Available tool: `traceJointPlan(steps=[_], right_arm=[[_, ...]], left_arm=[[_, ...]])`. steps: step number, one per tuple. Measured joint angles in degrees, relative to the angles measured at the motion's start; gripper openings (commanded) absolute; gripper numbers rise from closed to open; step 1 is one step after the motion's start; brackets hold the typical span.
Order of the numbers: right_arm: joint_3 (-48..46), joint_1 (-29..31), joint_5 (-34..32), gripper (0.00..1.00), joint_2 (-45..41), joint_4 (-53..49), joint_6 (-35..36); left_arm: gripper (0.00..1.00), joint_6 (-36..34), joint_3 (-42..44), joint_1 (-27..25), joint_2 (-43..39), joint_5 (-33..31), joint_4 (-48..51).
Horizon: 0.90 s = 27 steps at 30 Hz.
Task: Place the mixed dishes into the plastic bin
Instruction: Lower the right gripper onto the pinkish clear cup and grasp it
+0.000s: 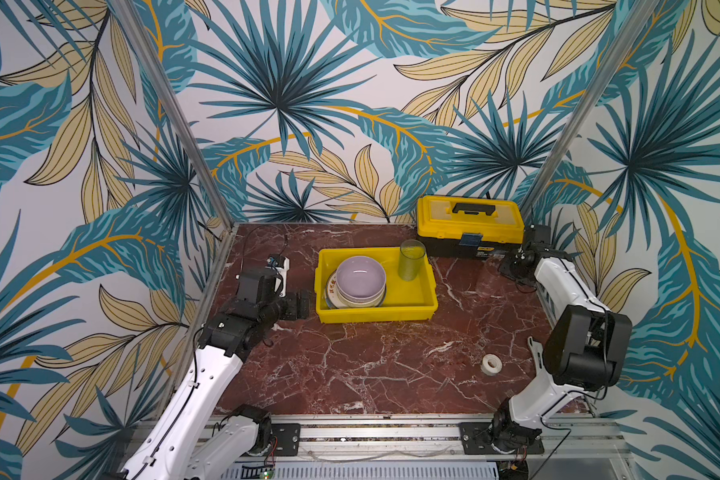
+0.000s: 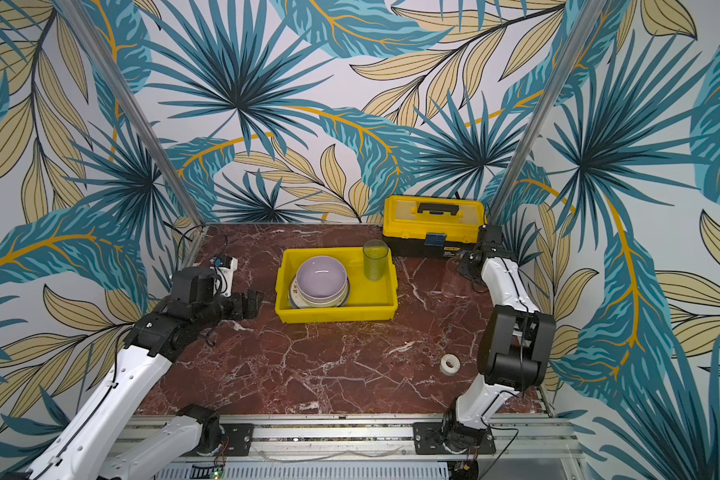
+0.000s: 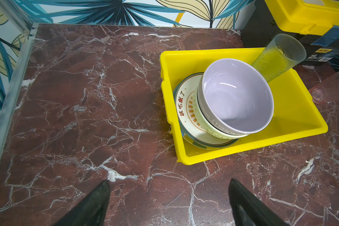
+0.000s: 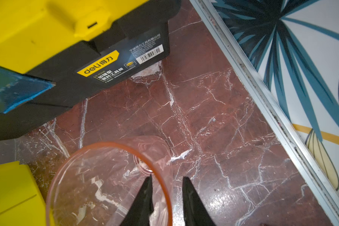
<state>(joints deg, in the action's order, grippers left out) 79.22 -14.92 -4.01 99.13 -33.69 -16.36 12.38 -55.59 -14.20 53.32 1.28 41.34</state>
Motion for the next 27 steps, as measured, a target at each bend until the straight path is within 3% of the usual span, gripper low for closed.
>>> traceJointPlan(steps=[16,27], right_arm=[[-0.1,-0.1,2.0,0.03,0.3,-0.9,-0.8],[-1.7,1.5,3.6,0.02,-7.1,-3.0,-0.7]], left_arm=[[0.95,0.0,0.0,0.0,0.0,0.0,0.0],[0.95,0.0,0.0,0.0,0.0,0.0,0.0]])
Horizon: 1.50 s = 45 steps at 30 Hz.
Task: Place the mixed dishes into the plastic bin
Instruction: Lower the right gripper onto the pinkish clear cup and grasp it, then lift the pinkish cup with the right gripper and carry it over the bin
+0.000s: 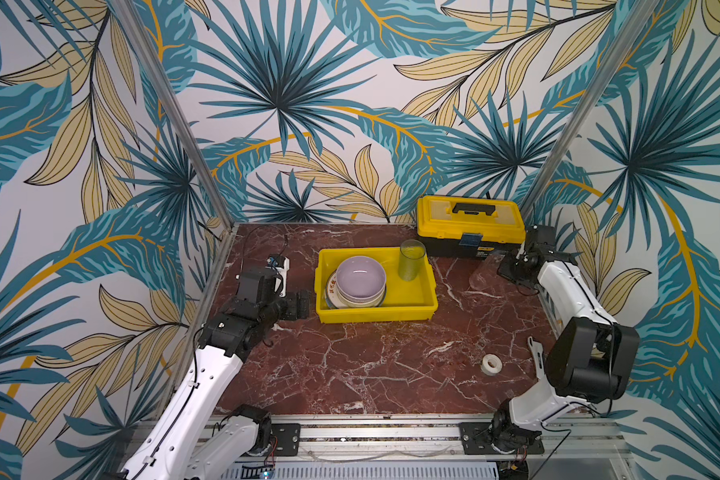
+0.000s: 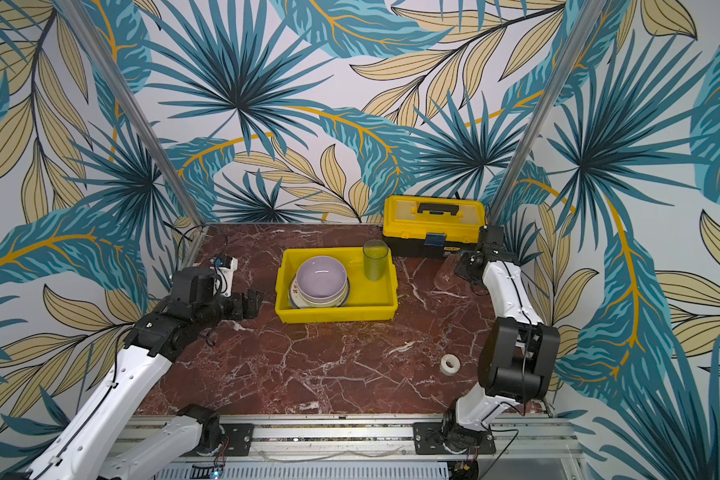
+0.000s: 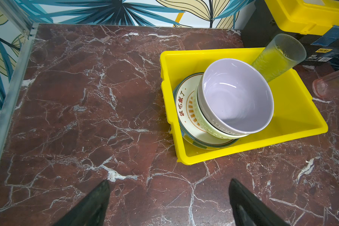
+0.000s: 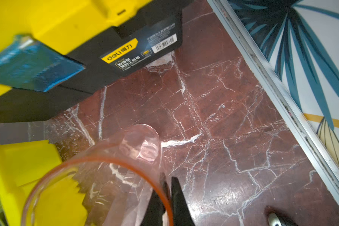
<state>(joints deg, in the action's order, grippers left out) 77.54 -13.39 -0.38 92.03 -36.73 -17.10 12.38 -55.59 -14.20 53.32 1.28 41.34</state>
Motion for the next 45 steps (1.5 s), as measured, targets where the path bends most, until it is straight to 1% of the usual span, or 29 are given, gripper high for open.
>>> traceJointPlan(steps=[8,17,25,35,45], right_arm=[[0.0,7.5,0.2,0.02,-8.8,-2.9,1.3],[0.9,17.2,0.0,0.02,-12.0,-8.0,2.2],[3.3,21.7,0.2,0.02,-14.6,-11.4,2.6],[5.9,26.0,0.4,0.02,-13.4,-15.7,4.1],[11.5,29.1,-0.6,0.02,-6.4,-17.7,5.8]], left_arm=[[0.98,0.0,0.0,0.0,0.0,-0.1,0.0],[0.99,0.0,0.7,0.0,-0.3,-0.5,0.0],[0.99,0.0,0.7,0.0,-0.9,-0.7,0.0],[0.99,0.0,0.7,0.0,-0.9,-0.6,0.0],[0.99,0.0,0.7,0.0,-0.9,-0.6,0.0]])
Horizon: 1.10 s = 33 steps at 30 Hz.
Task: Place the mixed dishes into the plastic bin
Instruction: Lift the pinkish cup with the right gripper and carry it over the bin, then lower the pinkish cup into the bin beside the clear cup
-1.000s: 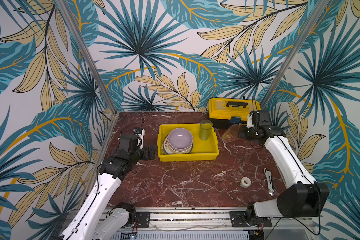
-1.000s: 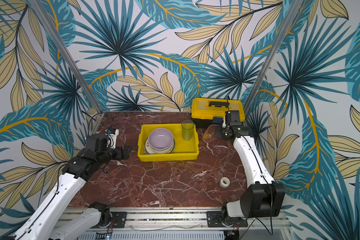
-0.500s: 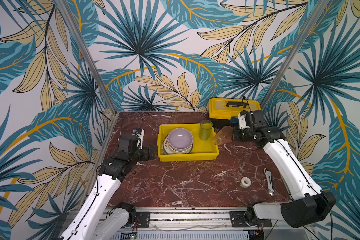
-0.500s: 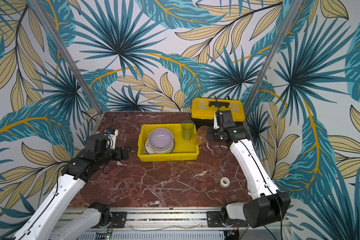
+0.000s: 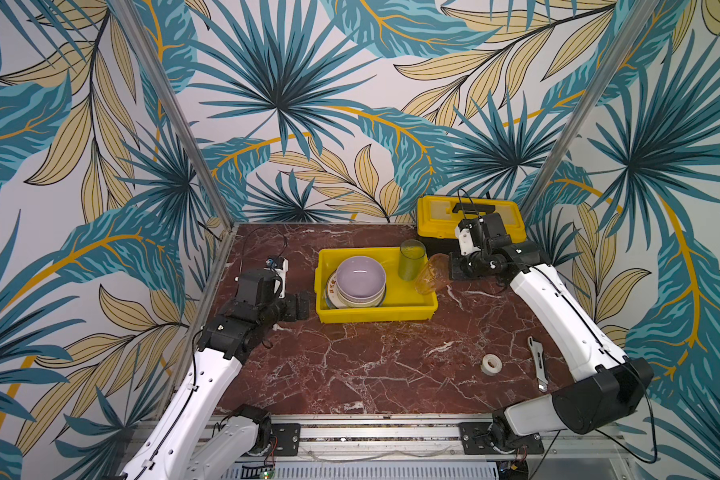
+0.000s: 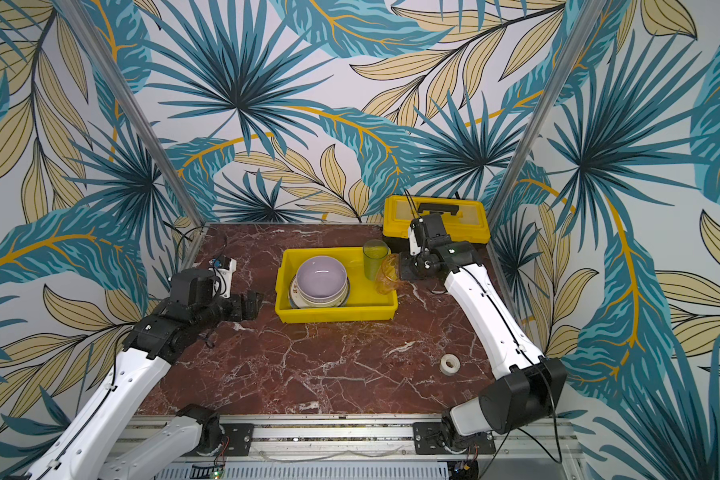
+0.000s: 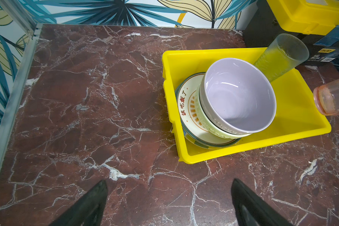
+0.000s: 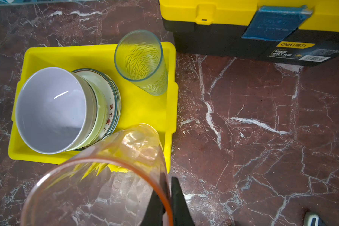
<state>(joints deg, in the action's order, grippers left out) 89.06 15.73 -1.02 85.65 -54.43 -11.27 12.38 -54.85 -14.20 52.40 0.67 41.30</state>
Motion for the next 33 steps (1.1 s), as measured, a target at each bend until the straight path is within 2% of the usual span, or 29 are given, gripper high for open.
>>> traceJointPlan(steps=[33], right_arm=[[11.5,5.7,-7.9,0.03,16.7,-9.0,4.3]], left_arm=[[0.99,0.0,0.0,0.0,0.0,0.0,-0.4]])
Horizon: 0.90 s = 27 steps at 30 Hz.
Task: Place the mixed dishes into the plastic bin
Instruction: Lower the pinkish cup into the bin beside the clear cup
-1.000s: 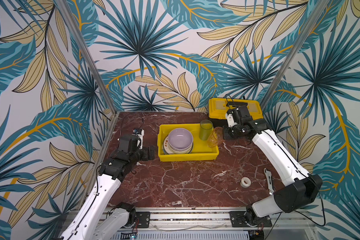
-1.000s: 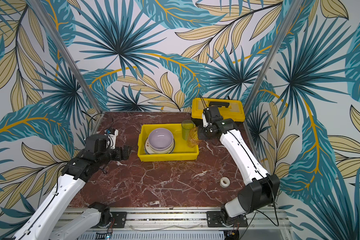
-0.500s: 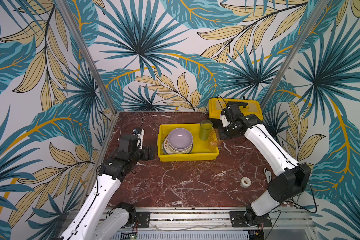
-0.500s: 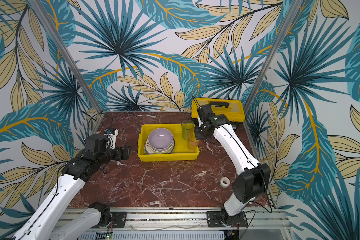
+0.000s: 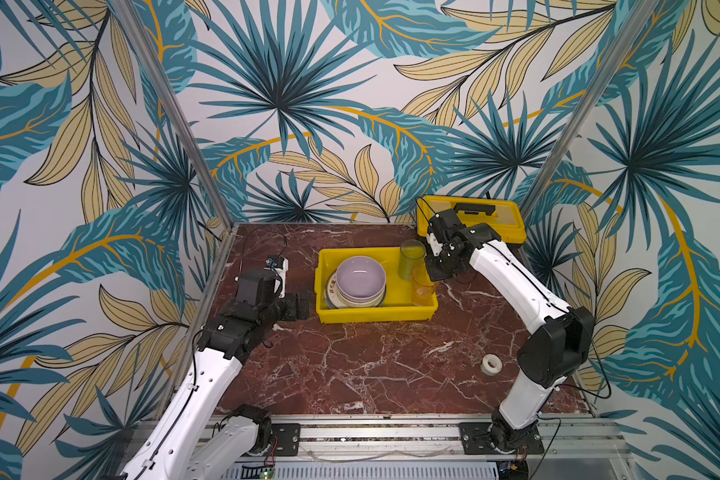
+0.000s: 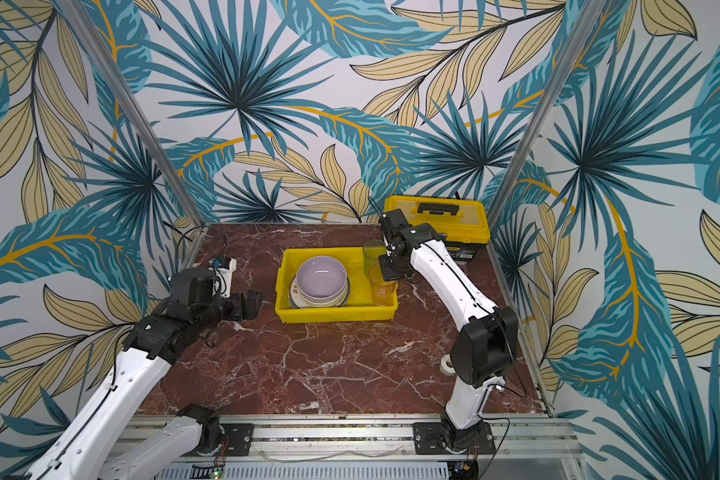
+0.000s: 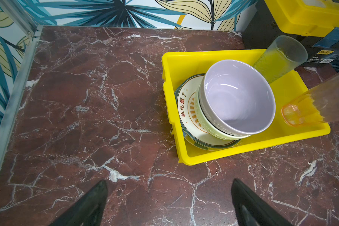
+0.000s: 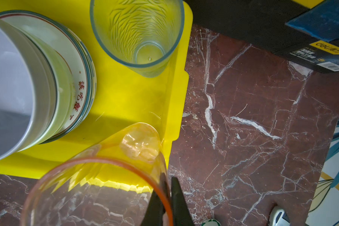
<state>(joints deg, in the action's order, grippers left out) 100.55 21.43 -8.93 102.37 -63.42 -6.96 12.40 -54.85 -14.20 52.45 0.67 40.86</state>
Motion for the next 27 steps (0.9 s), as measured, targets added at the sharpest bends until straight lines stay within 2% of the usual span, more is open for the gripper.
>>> traceJointPlan(steps=[12,27], right_arm=[[-1.7,0.4,-0.2,0.03,2.0,1.3,0.2],[-7.0,0.4,0.6,0.08,2.0,5.7,0.1]], left_arm=[[0.99,0.0,0.3,0.0,0.0,0.0,-0.1],[0.99,0.0,0.3,0.0,-0.1,0.0,-0.1]])
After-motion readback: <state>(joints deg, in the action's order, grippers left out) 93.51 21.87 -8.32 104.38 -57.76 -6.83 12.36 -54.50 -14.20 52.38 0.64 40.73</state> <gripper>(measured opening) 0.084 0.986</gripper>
